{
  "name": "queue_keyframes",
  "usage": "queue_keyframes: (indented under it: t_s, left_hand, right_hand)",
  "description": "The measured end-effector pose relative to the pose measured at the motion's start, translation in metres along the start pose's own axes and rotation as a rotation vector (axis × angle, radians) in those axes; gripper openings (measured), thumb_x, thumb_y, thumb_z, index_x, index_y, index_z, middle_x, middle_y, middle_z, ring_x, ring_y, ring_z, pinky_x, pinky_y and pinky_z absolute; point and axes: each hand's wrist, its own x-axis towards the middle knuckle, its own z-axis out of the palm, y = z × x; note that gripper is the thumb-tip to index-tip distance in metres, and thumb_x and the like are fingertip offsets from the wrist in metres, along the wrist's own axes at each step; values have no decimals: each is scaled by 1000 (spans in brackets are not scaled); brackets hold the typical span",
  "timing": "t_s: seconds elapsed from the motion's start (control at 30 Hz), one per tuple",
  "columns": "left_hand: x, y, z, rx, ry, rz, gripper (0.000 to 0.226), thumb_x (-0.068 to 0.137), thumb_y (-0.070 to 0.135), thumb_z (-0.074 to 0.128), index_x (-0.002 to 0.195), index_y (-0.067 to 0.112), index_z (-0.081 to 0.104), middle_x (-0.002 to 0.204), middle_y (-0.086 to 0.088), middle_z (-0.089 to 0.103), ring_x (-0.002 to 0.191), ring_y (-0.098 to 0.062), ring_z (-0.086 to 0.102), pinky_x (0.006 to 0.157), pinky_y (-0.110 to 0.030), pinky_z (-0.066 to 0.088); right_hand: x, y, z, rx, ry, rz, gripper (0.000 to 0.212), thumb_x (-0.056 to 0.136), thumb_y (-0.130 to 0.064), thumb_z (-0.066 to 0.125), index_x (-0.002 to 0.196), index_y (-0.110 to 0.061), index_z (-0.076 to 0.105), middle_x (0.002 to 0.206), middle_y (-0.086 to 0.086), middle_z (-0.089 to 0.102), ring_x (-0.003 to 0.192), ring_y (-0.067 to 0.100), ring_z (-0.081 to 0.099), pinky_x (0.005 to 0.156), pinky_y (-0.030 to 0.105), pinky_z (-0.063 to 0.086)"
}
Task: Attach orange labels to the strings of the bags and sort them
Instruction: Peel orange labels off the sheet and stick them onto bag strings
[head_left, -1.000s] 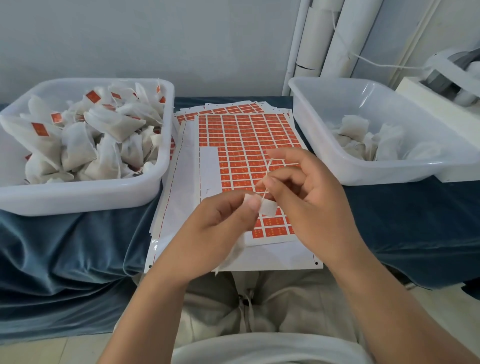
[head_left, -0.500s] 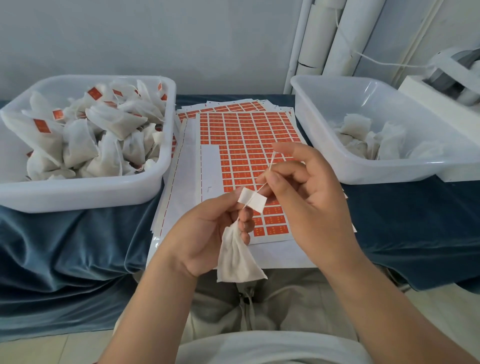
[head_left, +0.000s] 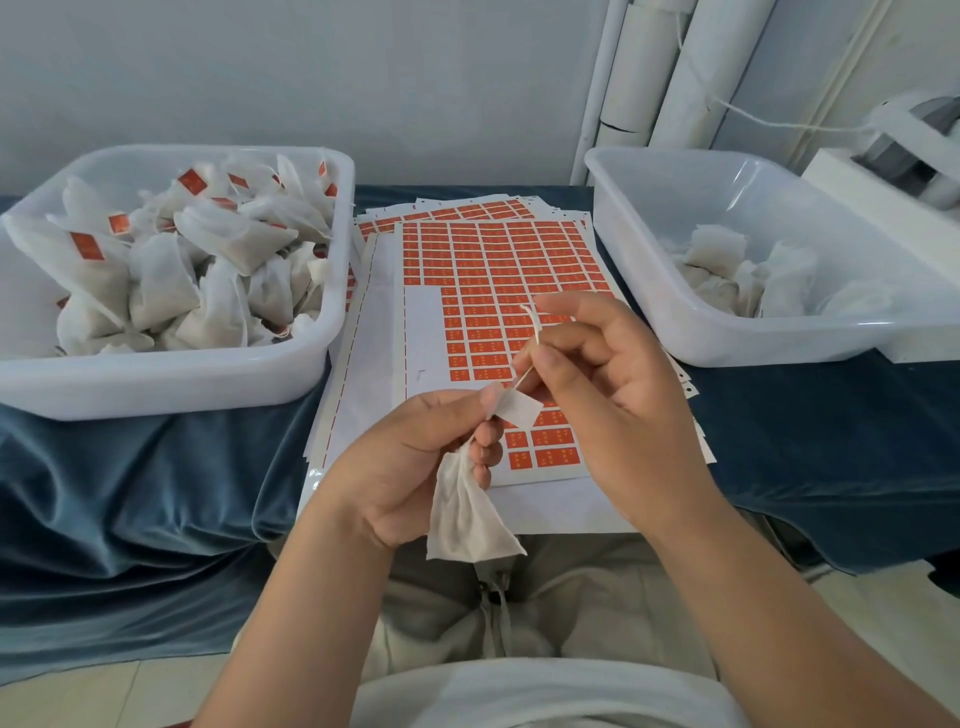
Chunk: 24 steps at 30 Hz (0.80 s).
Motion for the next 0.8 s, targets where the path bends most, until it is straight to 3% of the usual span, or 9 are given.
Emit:
queue_keyframes:
  t_s: [0.3, 0.43, 0.57, 0.63, 0.73, 0.8]
  left_hand:
    - [-2, 2, 7, 210, 182, 88, 30, 69, 37, 96, 80, 13, 81, 66, 0, 66, 52, -8, 56, 51, -18, 52]
    - [-3, 3, 10, 265, 235, 128, 26, 65, 37, 88, 81, 17, 84, 80, -2, 75, 54, -8, 57, 51, -19, 52]
    - [-2, -1, 13, 361, 294, 256, 21, 68, 38, 85, 77, 19, 84, 80, -1, 77, 58, -6, 61, 54, -18, 52]
    - [0, -3, 15, 442, 377, 353, 19, 73, 39, 81, 77, 21, 84, 81, 0, 78, 63, -5, 65, 58, -17, 52]
    - [1, -6, 16, 552, 519, 492, 14, 85, 38, 78, 82, 25, 84, 82, -1, 78, 66, -6, 65, 63, -17, 54]
    - [0, -7, 17, 600, 567, 568, 10, 93, 30, 77, 86, 28, 84, 81, 1, 78, 65, -6, 65, 64, -17, 55]
  right_hand:
    - [2, 9, 0, 11, 6, 43, 26, 104, -19, 62, 128, -30, 63, 102, -3, 77, 97, 19, 76, 82, 23, 60]
    - [2, 11, 0, 7, 6, 72, 26, 104, -23, 62, 128, -30, 63, 102, -4, 77, 96, 18, 76, 81, 22, 60]
    - [3, 12, 1, 27, 28, 99, 26, 102, -26, 62, 127, -35, 64, 103, -4, 78, 97, 18, 76, 82, 23, 60]
    - [4, 12, 1, 70, 35, 168, 27, 101, -38, 62, 128, -42, 62, 108, -6, 78, 101, 16, 77, 83, 24, 61]
    - [8, 12, 4, 128, 9, 357, 38, 92, -72, 57, 127, -57, 52, 112, -14, 76, 99, 16, 78, 80, 31, 64]
    - [9, 12, 6, 44, -56, 471, 46, 85, -82, 55, 119, -50, 51, 102, -14, 75, 87, 16, 79, 70, 31, 65]
